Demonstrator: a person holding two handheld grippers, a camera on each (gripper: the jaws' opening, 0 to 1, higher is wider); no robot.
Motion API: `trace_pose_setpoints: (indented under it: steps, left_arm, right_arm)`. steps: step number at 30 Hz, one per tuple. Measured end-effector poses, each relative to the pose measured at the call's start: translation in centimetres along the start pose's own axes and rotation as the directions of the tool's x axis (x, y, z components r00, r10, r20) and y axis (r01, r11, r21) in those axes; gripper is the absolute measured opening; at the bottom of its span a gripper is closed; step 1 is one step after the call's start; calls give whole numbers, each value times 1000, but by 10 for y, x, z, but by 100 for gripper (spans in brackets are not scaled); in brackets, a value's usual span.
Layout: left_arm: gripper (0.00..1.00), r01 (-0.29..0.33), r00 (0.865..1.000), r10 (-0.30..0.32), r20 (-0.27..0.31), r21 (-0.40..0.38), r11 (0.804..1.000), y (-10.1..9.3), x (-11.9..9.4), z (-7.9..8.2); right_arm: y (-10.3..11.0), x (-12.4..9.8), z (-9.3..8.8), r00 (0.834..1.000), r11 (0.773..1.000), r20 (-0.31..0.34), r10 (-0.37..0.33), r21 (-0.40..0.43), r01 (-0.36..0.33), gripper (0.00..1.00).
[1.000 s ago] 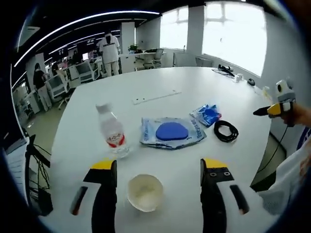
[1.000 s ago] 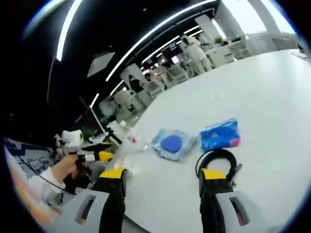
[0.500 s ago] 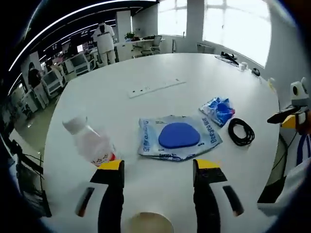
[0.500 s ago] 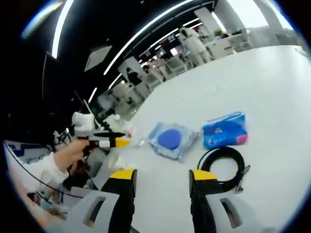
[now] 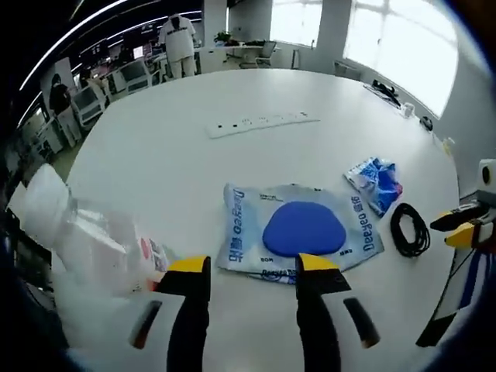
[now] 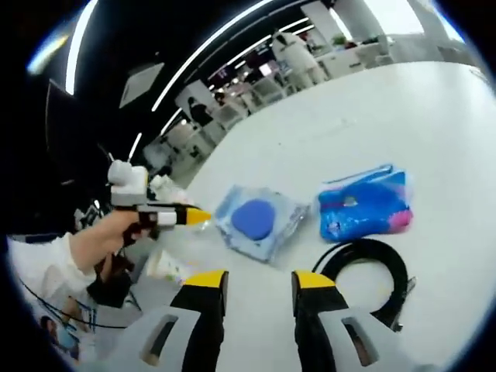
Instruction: Arrange the tabletop items into an orderly group along one side of the table until the central work area is clear of visible clutter.
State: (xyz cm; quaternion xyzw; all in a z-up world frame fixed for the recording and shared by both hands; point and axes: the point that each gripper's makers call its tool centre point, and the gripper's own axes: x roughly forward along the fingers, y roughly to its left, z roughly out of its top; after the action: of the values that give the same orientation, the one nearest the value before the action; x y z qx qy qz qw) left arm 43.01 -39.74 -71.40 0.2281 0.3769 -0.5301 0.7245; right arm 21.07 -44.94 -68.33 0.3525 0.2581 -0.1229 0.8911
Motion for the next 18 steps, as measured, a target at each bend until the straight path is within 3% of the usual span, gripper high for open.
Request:
trace_pose_setpoints:
  steps: [7, 12, 18]
  left_arm:
    - [34, -26, 998, 24, -65, -35, 999, 6, 25, -10]
    - [32, -59, 994, 54, -90, -47, 997, 14, 33, -15]
    - [28, -54, 992, 44, -121, -76, 996, 17, 42, -23]
  right_arm:
    - [-10, 29, -6, 999, 998, -30, -17, 57, 19, 30]
    - [-11, 42, -9, 999, 999, -47, -26, 40, 27, 27]
    - [-14, 55, -6, 999, 996, -41, -17, 86, 21, 25]
